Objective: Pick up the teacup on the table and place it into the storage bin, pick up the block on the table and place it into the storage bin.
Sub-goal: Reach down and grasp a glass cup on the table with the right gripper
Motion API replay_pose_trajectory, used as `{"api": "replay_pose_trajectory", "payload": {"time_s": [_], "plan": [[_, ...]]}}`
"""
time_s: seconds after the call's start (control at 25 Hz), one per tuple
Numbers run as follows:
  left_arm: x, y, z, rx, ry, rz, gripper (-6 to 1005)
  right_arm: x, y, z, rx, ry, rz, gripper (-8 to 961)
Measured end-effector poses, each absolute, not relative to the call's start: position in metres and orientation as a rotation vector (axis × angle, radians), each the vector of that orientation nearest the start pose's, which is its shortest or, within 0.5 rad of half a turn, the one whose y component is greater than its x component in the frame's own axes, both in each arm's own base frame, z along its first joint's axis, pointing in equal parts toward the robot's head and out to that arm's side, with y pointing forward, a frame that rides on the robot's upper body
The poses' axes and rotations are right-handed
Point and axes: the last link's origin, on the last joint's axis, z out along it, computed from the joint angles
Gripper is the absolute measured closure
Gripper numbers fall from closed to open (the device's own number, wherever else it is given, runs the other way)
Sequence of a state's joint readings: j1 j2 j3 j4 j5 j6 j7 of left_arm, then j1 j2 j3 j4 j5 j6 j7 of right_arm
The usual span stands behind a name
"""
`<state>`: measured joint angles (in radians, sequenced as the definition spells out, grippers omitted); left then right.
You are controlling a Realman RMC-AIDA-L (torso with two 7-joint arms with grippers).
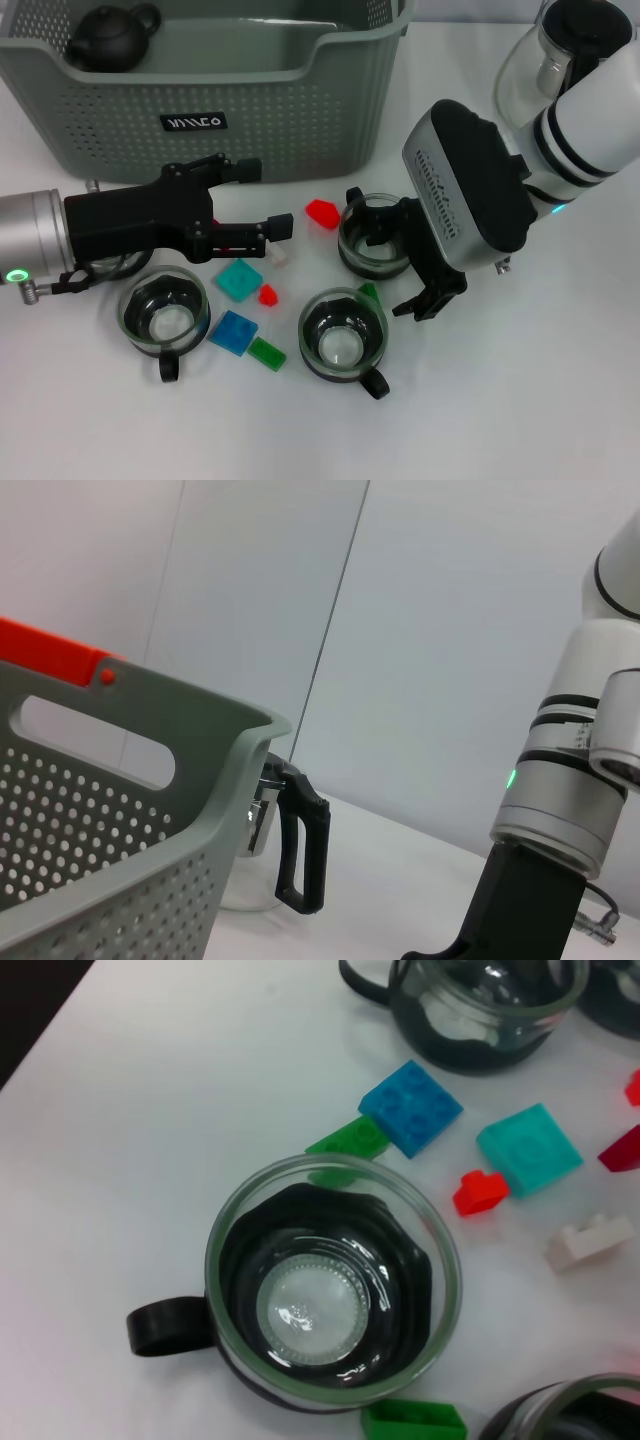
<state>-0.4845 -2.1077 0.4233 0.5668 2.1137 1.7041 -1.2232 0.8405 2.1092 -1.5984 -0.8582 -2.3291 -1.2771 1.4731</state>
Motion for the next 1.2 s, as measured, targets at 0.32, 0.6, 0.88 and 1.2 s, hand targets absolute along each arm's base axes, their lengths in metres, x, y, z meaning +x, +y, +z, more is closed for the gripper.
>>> {"api": "replay_pose_trajectory", "payload": {"time_s": [0.32, 0.6, 0.88, 1.2], "plan": [[-0.2817, 0.2931, -0.0048, -2.661, -0.643, -0.891, 52, 0.1534, 0.3598, -0.1017, -3.066, -0.655, -0.541, 42], [-0.2819, 0.2932, -0.0049, -2.660, -0.643, -0.889, 52, 0.1541, 0.3607, -0.1010, -3.065, -0.608, -0.548, 41], [-0.2816, 0.2931, -0.0053, -2.660, -0.641, -0.890, 52, 0.1545, 0.3628, -0.0998, -3.057, -0.569, -0.576, 155], [-0.2833, 0.2919, -0.0055, -2.656, -0.647, -0.886, 52, 0.1530, 0.3639, -0.0996, -3.053, -0.564, -0.576, 502]]}}
